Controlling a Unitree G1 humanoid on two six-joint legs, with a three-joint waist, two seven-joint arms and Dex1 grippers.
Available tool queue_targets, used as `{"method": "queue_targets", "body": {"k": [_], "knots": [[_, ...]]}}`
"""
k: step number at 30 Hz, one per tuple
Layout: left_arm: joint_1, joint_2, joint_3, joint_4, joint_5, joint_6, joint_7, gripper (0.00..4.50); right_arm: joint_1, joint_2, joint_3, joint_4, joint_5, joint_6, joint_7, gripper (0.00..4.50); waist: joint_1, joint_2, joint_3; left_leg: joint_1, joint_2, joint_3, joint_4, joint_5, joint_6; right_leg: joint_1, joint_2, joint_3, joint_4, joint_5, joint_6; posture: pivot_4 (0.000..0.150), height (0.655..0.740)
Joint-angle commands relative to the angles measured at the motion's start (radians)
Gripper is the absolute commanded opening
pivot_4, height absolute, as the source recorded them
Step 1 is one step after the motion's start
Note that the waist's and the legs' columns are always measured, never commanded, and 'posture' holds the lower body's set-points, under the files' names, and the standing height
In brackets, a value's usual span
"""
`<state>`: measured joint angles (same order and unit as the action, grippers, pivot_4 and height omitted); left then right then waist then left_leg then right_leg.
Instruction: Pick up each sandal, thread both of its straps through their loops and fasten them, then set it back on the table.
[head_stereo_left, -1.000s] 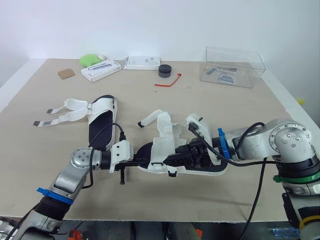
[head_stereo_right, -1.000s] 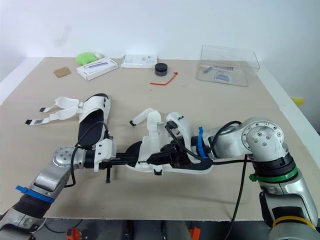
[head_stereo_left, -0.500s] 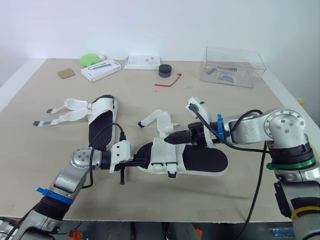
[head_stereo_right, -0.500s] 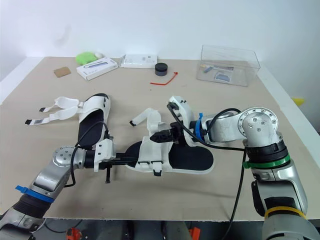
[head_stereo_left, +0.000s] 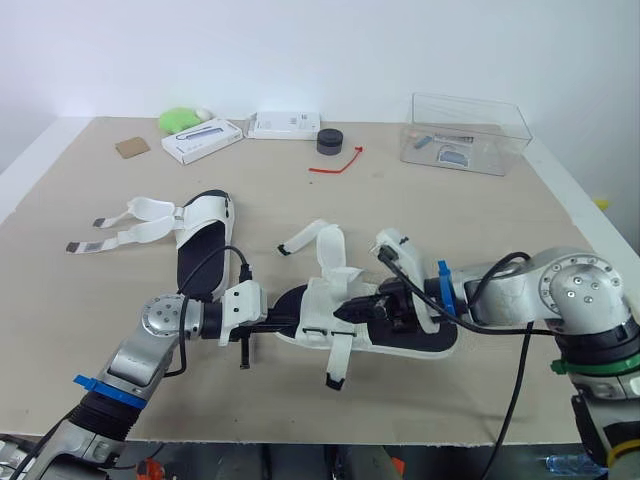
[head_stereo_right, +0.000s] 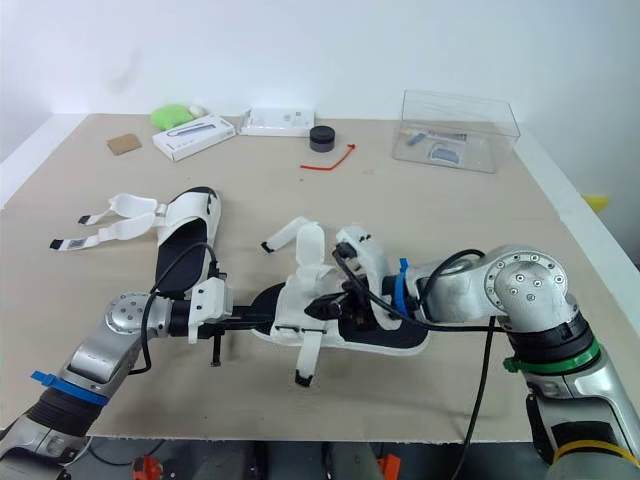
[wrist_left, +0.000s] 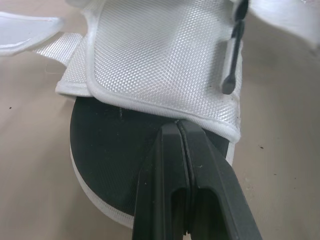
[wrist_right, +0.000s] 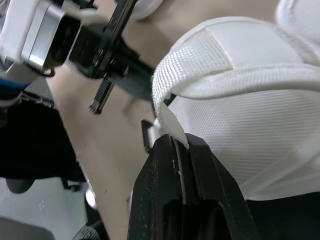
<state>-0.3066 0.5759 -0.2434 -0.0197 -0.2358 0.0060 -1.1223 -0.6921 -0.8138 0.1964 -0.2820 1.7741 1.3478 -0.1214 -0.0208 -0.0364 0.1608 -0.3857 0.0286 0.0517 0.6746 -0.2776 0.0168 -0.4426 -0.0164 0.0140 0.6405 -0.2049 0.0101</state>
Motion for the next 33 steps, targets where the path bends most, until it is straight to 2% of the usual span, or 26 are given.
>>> {"method": "queue_targets", "body": {"k": [1,6,9,13,14,16,19,23,28,33], "knots": [[0.011,0.016,-0.024,0.036,0.046,0.016,-0.005,0.0,0.004,-0.023,0.018,-0.047,0.078,-0.035,-0.022,0.05,0.0,0.0,0.0,0.0,0.0,0.0,0.0,0.0,0.0,0.0,0.0,0.0,0.0,0.0,0.0,0.15,0.74],[0.007,0.021,-0.024,0.044,0.049,0.01,-0.01,0.0,-0.007,-0.033,0.032,-0.052,0.085,-0.064,-0.029,0.05,0.0,0.0,0.0,0.0,0.0,0.0,0.0,0.0,0.0,0.0,0.0,0.0,0.0,0.0,0.0,0.15,0.74],[0.005,0.02,-0.024,0.045,0.049,0.01,-0.01,0.0,-0.022,-0.036,0.024,-0.049,0.069,-0.068,-0.012,0.99,0.0,0.0,0.0,0.0,0.0,0.0,0.0,0.0,0.0,0.0,0.0,0.0,0.0,0.0,0.0,0.15,0.74],[0.005,0.019,-0.025,0.045,0.048,0.012,-0.01,0.0,-0.044,-0.08,-0.021,-0.053,0.007,-0.03,0.109,2.99,0.0,0.0,0.0,0.0,0.0,0.0,0.0,0.0,0.0,0.0,0.0,0.0,0.0,0.0,0.0,0.15,0.74],[0.005,0.019,-0.025,0.045,0.047,0.012,-0.01,0.0,-0.041,-0.097,-0.035,-0.057,-0.003,-0.023,0.149,3.63,0.001,0.0,0.0,0.0,0.0,0.0,0.0,0.0,0.0,0.0,0.0,0.0,0.0,0.0,0.0,0.15,0.74],[0.005,0.019,-0.025,0.046,0.047,0.013,-0.01,0.0,-0.022,-0.135,-0.057,-0.083,-0.046,-0.008,0.238,4.44,0.0,0.0,0.0,0.0,0.0,0.0,0.0,0.0,0.0,0.0,0.0,0.0,0.0,0.0,0.0,0.15,0.74],[0.004,0.02,-0.026,0.049,0.048,0.01,-0.011,0.0,0.049,-0.214,-0.1,-0.162,-0.132,0.022,0.431,4.44,0.001,0.0,0.0,0.0,0.0,0.0,0.0,0.0,0.0,0.0,0.0,0.0,0.0,0.0,0.0,0.15,0.74],[0.002,0.021,-0.028,0.051,0.049,0.008,-0.016,0.0,0.125,-0.241,-0.175,-0.187,-0.108,0.006,0.622,4.44,0.001,0.0,0.0,0.0,0.0,0.0,0.0,0.0,0.0,0.001,0.0,0.0,-0.001,0.0,0.0,0.15,0.74],[-0.003,0.016,-0.027,0.056,0.052,0.007,-0.019,0.0,0.176,-0.256,-0.18,-0.195,-0.1,0.009,0.67,4.44,0.001,0.0,-0.001,0.002,0.0,0.0,0.0,0.0,0.001,0.002,0.001,-0.001,-0.001,0.0,0.0,0.15,0.74],[-0.012,0.005,-0.025,0.058,0.048,0.013,-0.016,0.0,0.237,-0.169,-0.102,-0.184,-0.366,-0.056,0.648,4.44,0.002,0.0,-0.004,0.002,0.0,0.0,0.0,0.0,0.001,0.002,0.001,0.0,-0.001,0.0,0.0,0.15,0.74]]}}
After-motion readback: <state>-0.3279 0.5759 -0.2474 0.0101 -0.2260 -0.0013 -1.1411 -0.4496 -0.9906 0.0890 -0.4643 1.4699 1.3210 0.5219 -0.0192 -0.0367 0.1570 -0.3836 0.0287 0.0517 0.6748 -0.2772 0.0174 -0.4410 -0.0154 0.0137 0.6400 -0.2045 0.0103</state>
